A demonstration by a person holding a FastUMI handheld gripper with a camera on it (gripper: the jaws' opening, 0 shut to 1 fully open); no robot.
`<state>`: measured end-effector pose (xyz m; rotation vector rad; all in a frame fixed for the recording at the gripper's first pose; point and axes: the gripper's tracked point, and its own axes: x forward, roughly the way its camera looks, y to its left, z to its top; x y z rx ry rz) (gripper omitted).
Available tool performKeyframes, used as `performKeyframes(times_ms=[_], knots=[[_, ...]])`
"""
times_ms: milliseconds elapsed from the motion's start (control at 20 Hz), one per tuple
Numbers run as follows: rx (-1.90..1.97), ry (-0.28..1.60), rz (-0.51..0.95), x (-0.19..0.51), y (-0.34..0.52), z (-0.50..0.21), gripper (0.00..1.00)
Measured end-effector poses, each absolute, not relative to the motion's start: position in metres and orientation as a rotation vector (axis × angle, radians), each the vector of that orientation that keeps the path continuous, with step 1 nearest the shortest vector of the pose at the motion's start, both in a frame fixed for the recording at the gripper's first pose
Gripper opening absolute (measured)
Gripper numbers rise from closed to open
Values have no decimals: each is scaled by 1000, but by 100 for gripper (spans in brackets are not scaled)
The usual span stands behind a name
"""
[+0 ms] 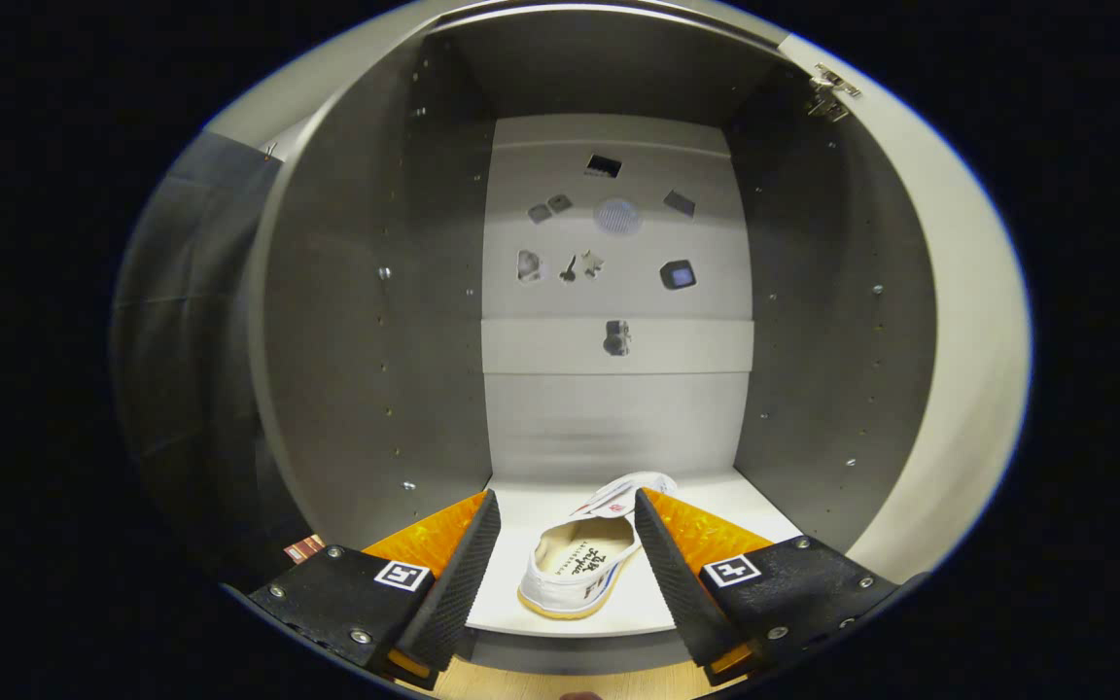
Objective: Open the shoe cabinet door, grab the shoes and put them into the shoe cabinet, then close the shoe cabinet door.
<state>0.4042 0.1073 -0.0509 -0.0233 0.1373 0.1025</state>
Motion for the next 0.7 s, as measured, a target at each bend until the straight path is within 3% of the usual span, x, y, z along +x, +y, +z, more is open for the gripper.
performKeyframes(times_ms=[700], knots=[[22, 90, 76, 192, 53, 23, 90]])
